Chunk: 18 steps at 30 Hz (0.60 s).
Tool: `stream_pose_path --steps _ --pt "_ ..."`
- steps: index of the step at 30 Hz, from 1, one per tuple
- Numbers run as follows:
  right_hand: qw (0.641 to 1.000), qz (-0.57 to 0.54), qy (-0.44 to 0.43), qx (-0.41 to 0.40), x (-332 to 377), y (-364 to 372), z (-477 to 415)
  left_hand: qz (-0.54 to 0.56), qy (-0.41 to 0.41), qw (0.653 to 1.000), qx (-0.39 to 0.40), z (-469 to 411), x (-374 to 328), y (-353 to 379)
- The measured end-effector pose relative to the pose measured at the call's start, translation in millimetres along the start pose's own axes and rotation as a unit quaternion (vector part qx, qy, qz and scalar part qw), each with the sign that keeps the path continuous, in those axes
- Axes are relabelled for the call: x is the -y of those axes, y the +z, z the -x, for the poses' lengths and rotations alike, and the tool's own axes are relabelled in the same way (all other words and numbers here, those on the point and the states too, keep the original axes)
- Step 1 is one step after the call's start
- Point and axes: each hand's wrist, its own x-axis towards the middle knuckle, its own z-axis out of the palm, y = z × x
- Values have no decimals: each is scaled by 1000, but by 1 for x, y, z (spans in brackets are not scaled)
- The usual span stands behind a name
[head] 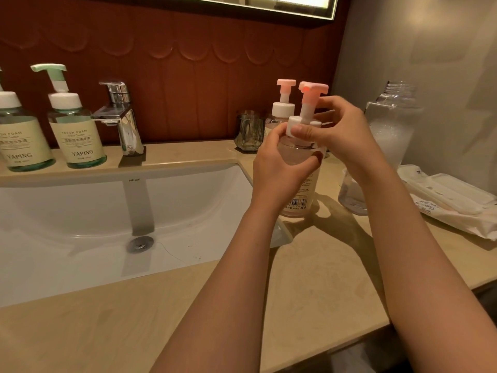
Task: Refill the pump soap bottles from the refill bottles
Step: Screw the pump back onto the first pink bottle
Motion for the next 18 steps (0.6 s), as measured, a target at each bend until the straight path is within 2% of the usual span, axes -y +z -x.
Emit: stream_pose_path --steps 2,6,11,15,18 --pt "1000 7 1 4 0 2 0 -1 -1 1000 -1 0 0 0" --pt "994 -82 38 62 2 -4 0 12 -9 1000 -2 0 -1 -2" --pt "1000 9 0 -4 1 3 1 14 -12 1000 -5 1 -1 0" --pt "993 -88 28 78 4 -2 2 18 -15 1000 -4 1 -2 -1" --pt "993 -101 26 58 3 -6 2 20 -14 1000 -2 1 -2 -2"
